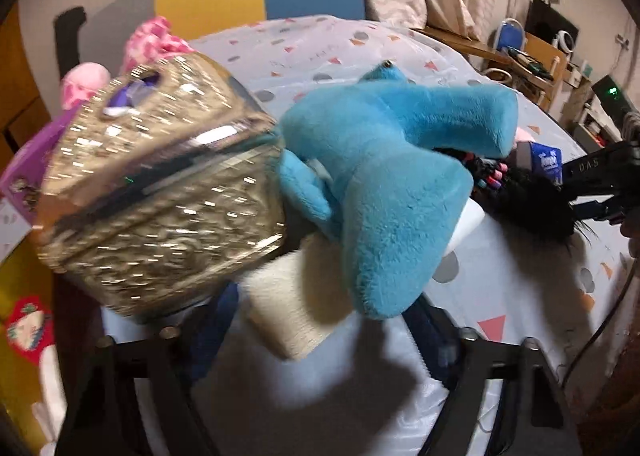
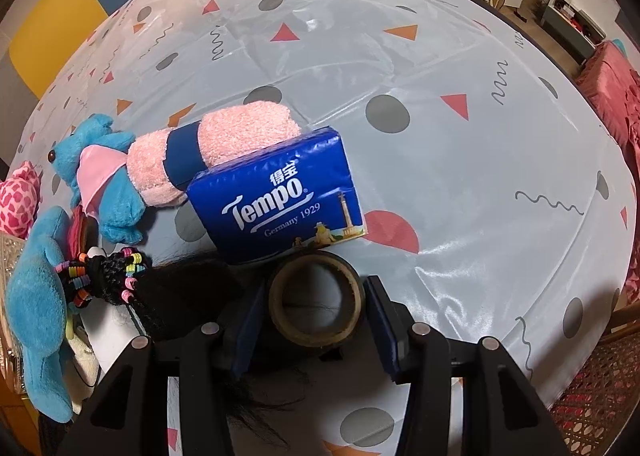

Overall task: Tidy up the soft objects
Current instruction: 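Reach the left gripper to the cream cloth and grasp it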

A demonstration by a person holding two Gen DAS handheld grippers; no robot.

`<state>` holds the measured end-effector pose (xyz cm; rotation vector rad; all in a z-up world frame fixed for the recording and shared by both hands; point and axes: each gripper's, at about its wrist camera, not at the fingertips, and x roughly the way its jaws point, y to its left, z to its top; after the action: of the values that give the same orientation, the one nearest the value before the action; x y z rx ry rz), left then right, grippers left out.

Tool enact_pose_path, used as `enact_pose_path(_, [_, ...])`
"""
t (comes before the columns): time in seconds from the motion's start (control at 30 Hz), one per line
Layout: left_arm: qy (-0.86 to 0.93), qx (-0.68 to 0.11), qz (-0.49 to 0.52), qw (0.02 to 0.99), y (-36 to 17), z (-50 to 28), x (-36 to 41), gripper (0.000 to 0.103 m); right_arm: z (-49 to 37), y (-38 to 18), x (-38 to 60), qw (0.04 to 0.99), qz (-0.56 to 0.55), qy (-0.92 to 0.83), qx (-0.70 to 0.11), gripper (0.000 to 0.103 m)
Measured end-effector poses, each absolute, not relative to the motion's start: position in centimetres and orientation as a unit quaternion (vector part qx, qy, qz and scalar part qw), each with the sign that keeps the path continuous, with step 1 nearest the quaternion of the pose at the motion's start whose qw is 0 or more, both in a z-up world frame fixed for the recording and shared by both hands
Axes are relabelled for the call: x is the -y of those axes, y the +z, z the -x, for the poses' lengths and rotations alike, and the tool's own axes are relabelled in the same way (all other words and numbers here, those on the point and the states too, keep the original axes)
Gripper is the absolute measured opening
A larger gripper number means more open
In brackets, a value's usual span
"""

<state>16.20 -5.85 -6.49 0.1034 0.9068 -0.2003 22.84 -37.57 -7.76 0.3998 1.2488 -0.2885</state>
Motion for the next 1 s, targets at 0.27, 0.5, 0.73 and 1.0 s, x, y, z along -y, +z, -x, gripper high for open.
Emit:
enact_pose_path(0.27, [-0.185, -0.47, 0.012, 0.863, -6.9, -13.4, 5.6, 0.026, -22.4, -7.1, 37.5, 0.792, -0.181, -0.125, -0.57, 0.05])
enact_pose_path(0.5, [-0.215, -0.486, 0.019, 0.847, -6.8, -9.6, 6.0, 0.042, -21.9, -6.9, 37.5, 0.793, -0.181, -0.127, -0.567, 0.05])
enact_pose_path(0.73, [-0.153, -0.428, -0.045, 0.889, -4.8, -10.0, 6.1, 0.077, -21.9, -6.8, 37.5, 0.792, -0.183, -0.124, -0.569, 0.05])
enact_pose_path(1.0, [-0.125, -0.408, -0.104, 0.898, -5.2, -14.9, 8.5, 0.079, -22.2, -7.0, 37.6, 0.791, -0.184, -0.117, -0.572, 0.05])
